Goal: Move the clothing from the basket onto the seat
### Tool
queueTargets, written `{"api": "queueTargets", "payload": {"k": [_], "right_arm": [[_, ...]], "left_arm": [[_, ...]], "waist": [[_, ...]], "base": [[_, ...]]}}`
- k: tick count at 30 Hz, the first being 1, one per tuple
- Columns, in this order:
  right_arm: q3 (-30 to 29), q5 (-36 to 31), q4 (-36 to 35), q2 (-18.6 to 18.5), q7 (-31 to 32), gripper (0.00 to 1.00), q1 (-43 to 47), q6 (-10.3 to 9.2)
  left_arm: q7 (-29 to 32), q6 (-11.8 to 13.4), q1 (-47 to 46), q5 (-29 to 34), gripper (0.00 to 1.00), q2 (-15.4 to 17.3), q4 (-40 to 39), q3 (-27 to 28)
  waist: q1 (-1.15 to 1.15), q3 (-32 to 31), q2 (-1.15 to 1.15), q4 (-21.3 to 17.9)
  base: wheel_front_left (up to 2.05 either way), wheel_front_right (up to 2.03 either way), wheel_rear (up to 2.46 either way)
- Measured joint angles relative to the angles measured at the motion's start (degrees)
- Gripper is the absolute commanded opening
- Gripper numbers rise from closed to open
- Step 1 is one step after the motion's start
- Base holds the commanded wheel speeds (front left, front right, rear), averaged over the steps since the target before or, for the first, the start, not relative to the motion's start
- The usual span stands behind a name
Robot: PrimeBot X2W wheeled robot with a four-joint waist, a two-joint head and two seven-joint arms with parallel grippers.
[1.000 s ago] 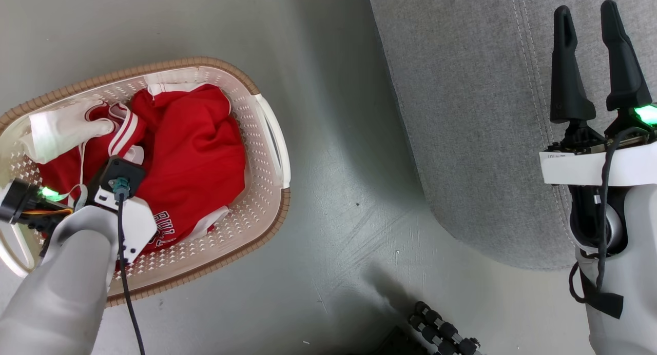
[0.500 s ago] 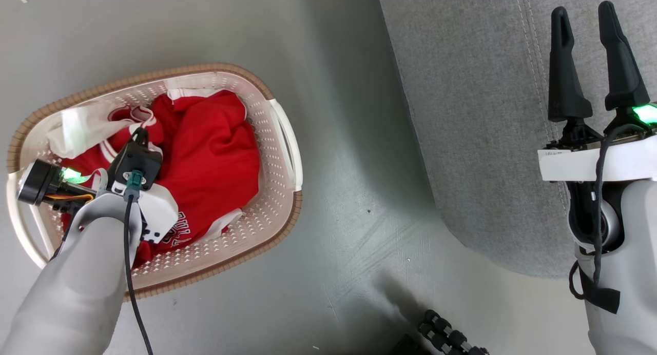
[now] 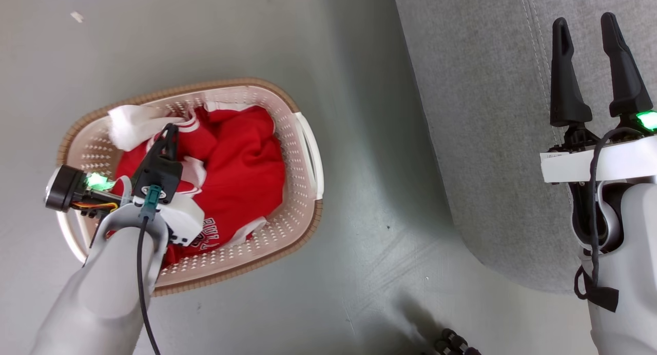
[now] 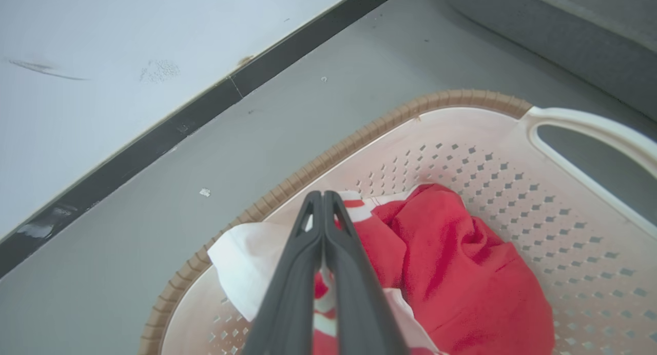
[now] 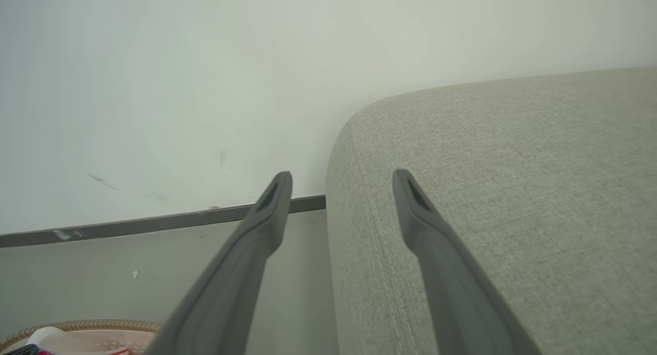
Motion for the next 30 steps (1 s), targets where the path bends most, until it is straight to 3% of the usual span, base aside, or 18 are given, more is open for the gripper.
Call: {"api": "queueTargets", "payload": {"k": [15, 30], "right_arm": [[-1.9, -3.6, 0.4, -0.1, 0.0, 1.00, -0.1, 0.00], [-3.7, -6.5, 2.2, -0.1, 0.0, 1.00, 3.9, 0.00]], "left_arm": [[0.0, 4.0, 7.6, -2.2, 0.00, -1.3, -20.9, 2.5], [-0.2, 3.9, 16.0, -3.1, 0.00, -1.6, -29.6, 1.0]], "waist": [[0.00, -6.7, 0.00, 4.3], [0.00, -14.6, 0.00, 7.4]], "base": [[0.00, 0.00, 0.00], [0.00, 0.00, 0.00]]}}
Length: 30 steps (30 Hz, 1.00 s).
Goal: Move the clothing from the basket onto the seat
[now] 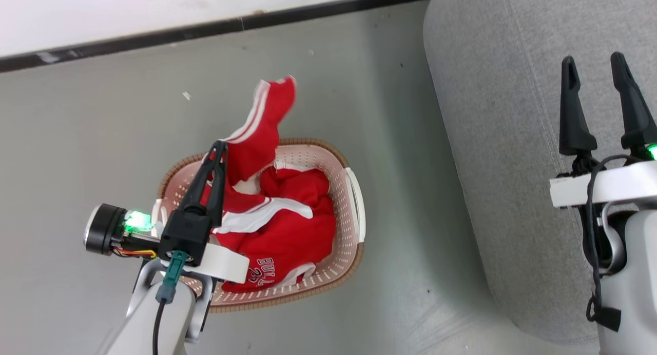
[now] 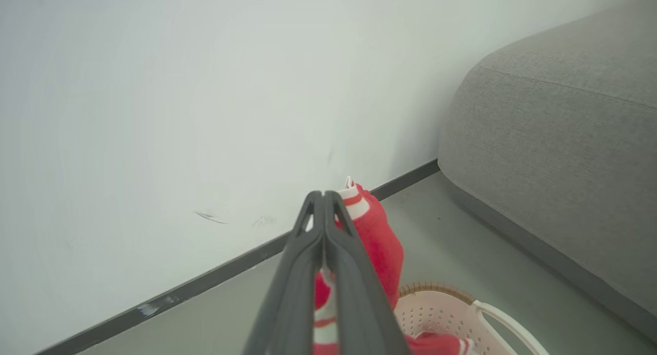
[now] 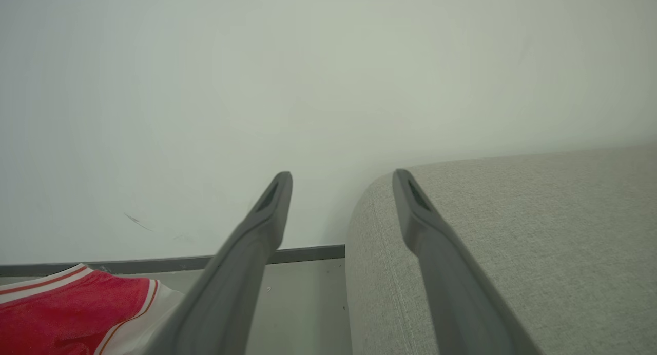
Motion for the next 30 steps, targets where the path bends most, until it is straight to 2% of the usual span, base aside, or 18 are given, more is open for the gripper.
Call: {"api": "queueTargets", "payload": {"k": [6, 14, 16, 17, 19, 21, 30], "right_arm": [[-0.7, -0.5, 0.3, 0.0, 0.0, 1.00, 2.9, 0.00], [-1.7, -0.5, 1.4, 0.0, 0.0, 1.00, 7.0, 0.00], [-1.8, -0.5, 1.5, 0.0, 0.0, 1.00, 7.9, 0.00], [-1.7, -0.5, 1.7, 0.0, 0.0, 1.00, 8.2, 0.00], [-1.7, -0.6, 1.6, 0.0, 0.0, 1.00, 8.9, 0.00], [-1.7, -1.0, 1.7, 0.1, 0.0, 1.00, 9.7, 0.00], [-1.6, -1.2, 2.0, 0.1, 0.0, 1.00, 12.8, 0.00]], "left_arm": [[0.0, -1.5, 2.2, -0.5, 0.00, -0.1, -0.4, -1.5], [0.0, -2.1, 4.8, -2.7, 0.00, -0.4, -0.7, -1.7], [0.0, -2.5, 5.4, -3.5, 0.05, -0.9, -0.6, -1.7], [0.0, -2.5, 5.7, -3.7, 0.09, -1.0, -0.4, -1.7], [0.0, -2.8, 6.2, -4.2, 0.47, -1.1, 0.1, -1.6], [0.0, -3.0, 6.2, -4.9, 1.00, -1.2, 0.3, -1.5], [0.0, -3.5, 8.1, -7.4, 1.00, -2.6, 1.1, -0.8]], "waist": [[0.00, -3.7, 0.00, 0.9], [0.00, -8.4, 0.00, 1.5], [0.00, -9.5, 0.00, 1.6], [0.00, -10.0, 0.00, 1.6], [0.00, -11.1, 0.00, 1.7], [0.00, -12.1, 0.00, 1.7], [0.00, -16.1, 0.00, 1.7]], "base": [[0.00, 0.00, 0.00], [0.00, 0.00, 0.00], [0.00, 0.00, 0.00], [0.00, 0.00, 0.00], [0.00, 0.00, 0.00], [0.00, 0.00, 0.00], [0.00, 0.00, 0.00]]}}
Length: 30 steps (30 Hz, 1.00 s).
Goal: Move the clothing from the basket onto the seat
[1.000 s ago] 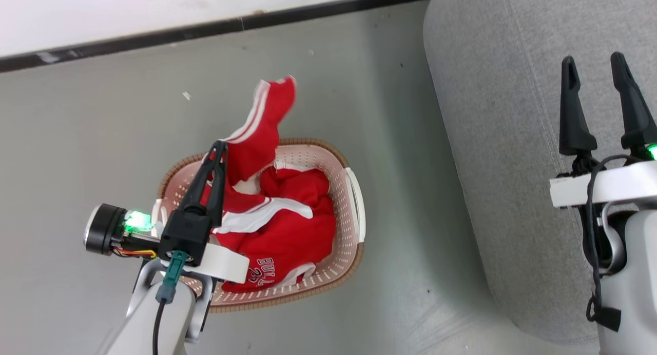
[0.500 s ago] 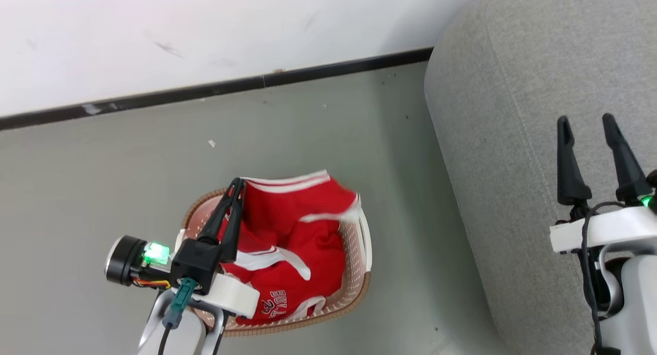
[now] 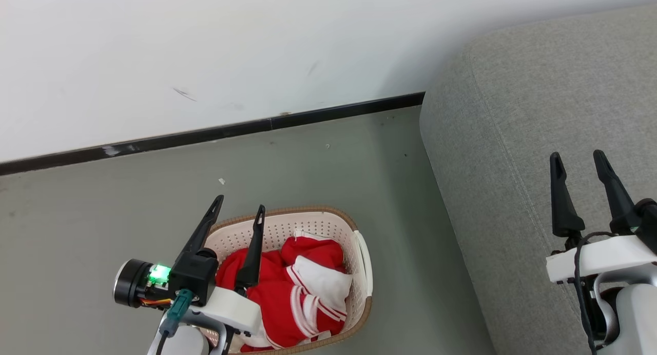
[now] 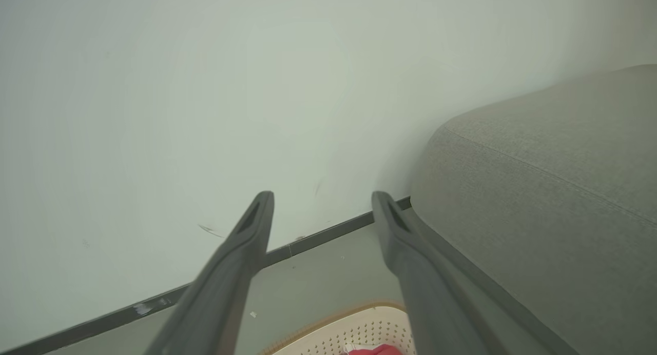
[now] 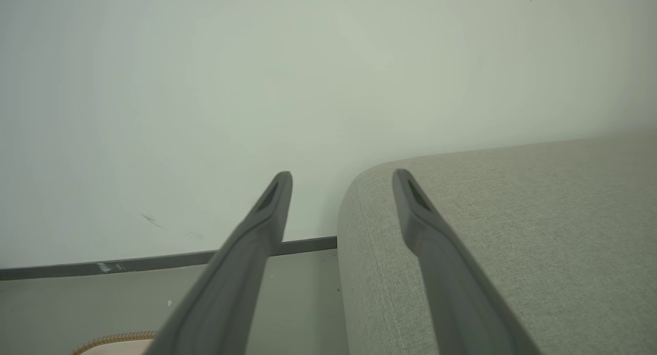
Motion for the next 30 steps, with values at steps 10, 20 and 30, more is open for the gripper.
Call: {"api": "queueTargets", "payload": {"k": [10, 20, 30], "right_arm": [[0.6, -0.4, 0.0, 0.0, 0.0, 1.00, 2.7, 0.00], [3.7, -0.9, -0.5, 0.0, 0.0, 1.00, 4.1, 0.01], [5.3, -1.3, -1.0, 0.0, 0.0, 1.00, 7.7, 0.00]], "left_arm": [[0.0, 0.6, 2.6, -3.1, 1.00, -0.1, 0.3, 3.7], [0.0, 2.8, 5.2, -5.4, 1.00, 1.5, 0.6, 8.4], [0.0, 4.6, 9.6, -7.2, 1.00, 1.9, 0.3, 12.1]], "waist": [[0.00, -3.8, 0.00, 0.0], [0.00, -6.6, 0.00, 0.1], [0.00, -9.5, 0.00, 0.4]], "base": [[0.00, 0.00, 0.00], [0.00, 0.00, 0.00], [0.00, 0.00, 0.00]]}}
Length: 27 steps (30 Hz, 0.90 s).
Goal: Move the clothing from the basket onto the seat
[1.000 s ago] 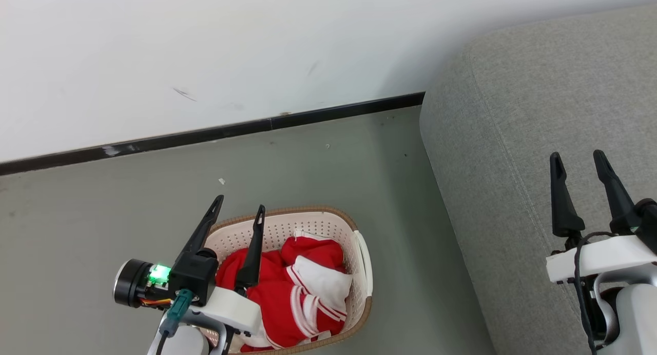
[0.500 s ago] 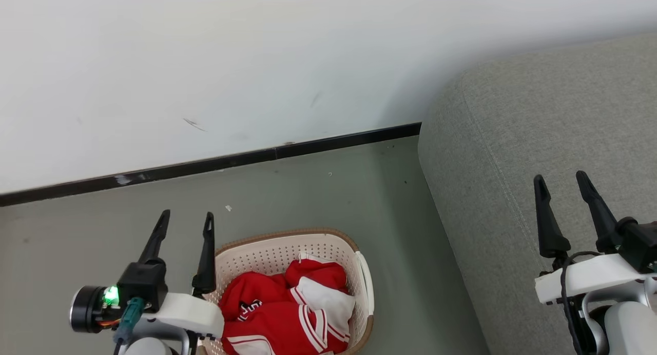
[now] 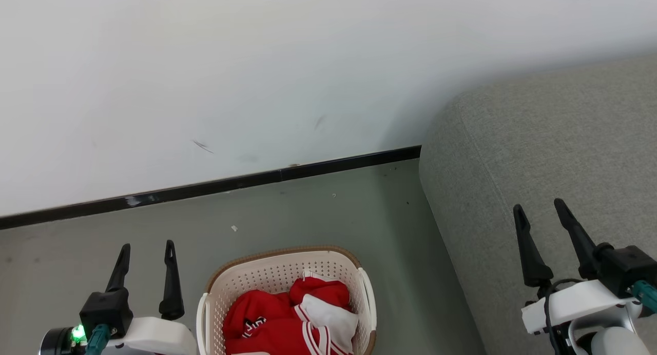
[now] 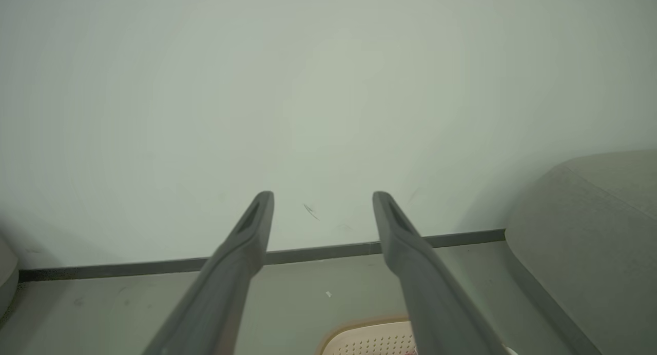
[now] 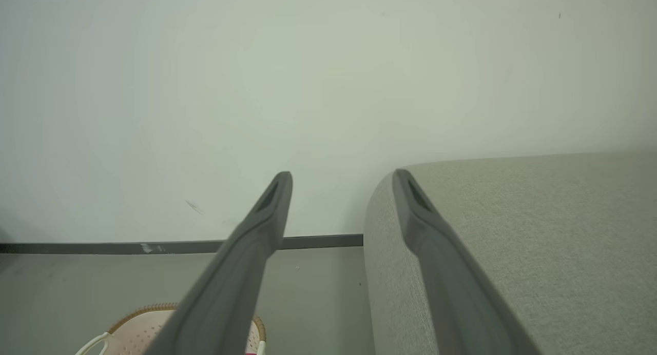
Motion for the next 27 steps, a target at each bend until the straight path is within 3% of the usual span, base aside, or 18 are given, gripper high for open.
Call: {"api": "queueTargets", "payload": {"k": [27], "right_arm": [[2.5, 0.2, -1.0, 0.0, 0.0, 1.00, 4.0, 0.00]], "left_arm": [[0.3, 1.1, 7.3, -2.3, 1.00, -0.2, -3.1, 0.9]], "waist": [[0.00, -4.2, 0.00, 1.3]], "base": [[0.00, 0.00, 0.00]]}}
